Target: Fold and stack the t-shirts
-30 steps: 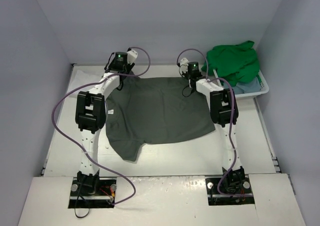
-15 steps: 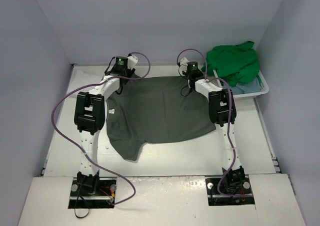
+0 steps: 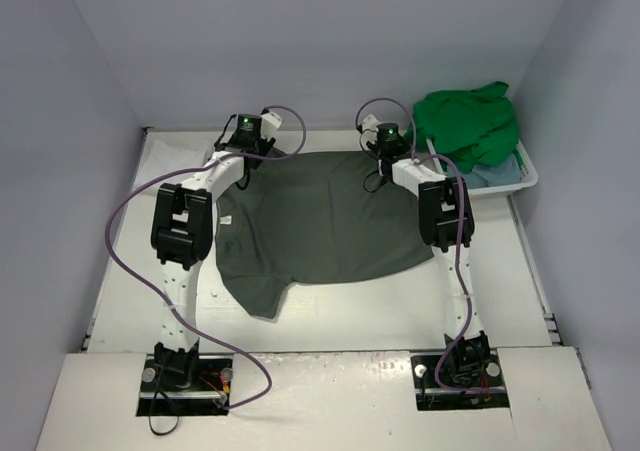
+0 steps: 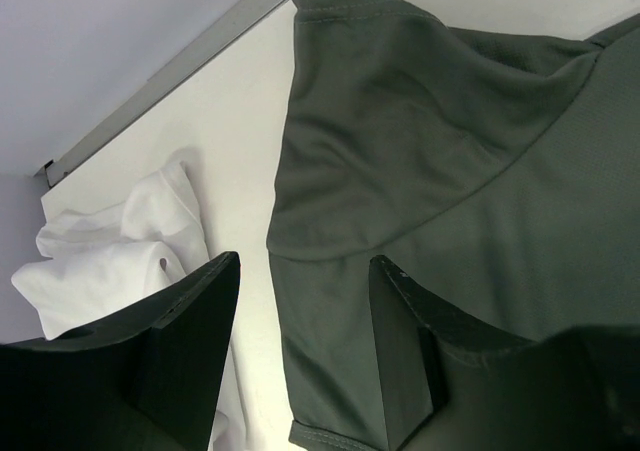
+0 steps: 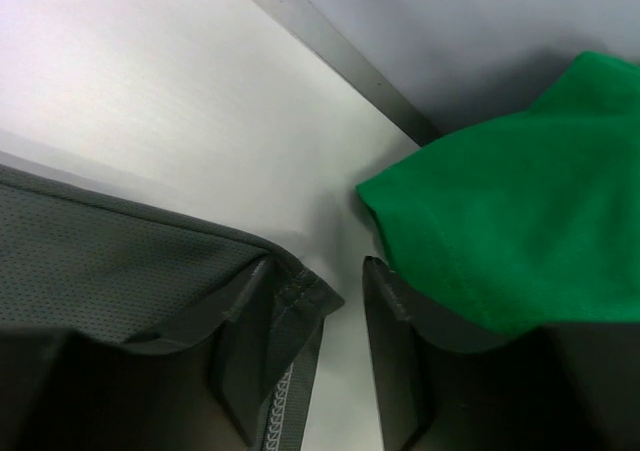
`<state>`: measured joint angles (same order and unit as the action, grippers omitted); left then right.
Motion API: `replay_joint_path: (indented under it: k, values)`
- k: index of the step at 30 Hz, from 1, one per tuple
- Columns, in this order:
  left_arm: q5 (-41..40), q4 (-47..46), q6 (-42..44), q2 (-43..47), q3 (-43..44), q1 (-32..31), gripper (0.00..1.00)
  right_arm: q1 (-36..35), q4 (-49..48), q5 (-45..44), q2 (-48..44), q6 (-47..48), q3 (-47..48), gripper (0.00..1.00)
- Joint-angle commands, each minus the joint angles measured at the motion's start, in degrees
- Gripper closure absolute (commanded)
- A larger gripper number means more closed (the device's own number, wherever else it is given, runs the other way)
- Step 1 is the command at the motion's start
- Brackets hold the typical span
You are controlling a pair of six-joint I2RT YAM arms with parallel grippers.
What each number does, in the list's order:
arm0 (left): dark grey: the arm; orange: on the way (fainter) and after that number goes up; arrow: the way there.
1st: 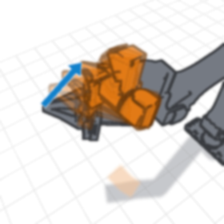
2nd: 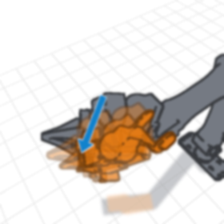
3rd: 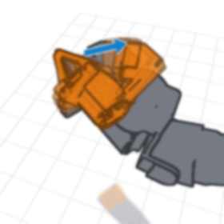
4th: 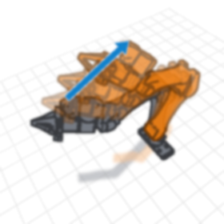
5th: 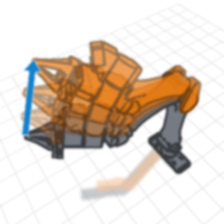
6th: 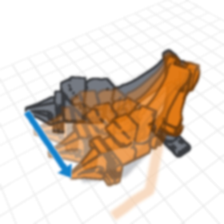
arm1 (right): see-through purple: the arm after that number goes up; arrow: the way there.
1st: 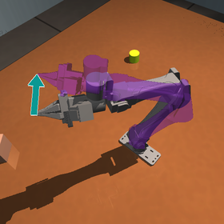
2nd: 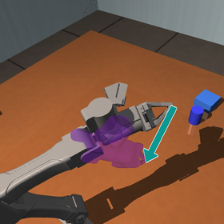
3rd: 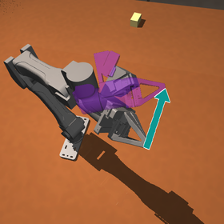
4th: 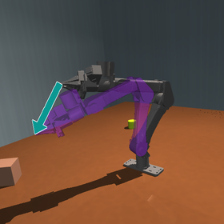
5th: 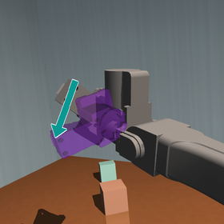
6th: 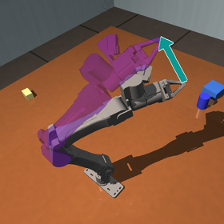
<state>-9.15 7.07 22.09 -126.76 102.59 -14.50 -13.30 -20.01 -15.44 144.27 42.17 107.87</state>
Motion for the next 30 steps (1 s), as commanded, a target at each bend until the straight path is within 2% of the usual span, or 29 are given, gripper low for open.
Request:
replay_joint_path:
  k: [1, 7, 22, 30]
  values:
    - [0.01, -1.36, -1.26, 2.04, 2.27, -0.26, 0.51, 1.35, -2.93, -0.56, -5.75, -0.33, -0.38, 0.61]
    - [-0.17, -1.01, -1.34, 2.13, 2.36, -0.26, 0.51, 2.66, -1.61, 6.12, -9.0, -2.97, -1.17, 0.48]
    - [-0.61, -1.27, -1.61, 3.8, 0.6, -0.26, 0.51, 3.9, -0.12, 8.06, -12.95, -5.34, -0.03, 0.48]
    - [2.46, 1.36, -1.87, 12.57, -5.98, -0.26, 0.51, 3.02, 10.51, 17.35, -23.67, -6.92, -6.87, 0.48]
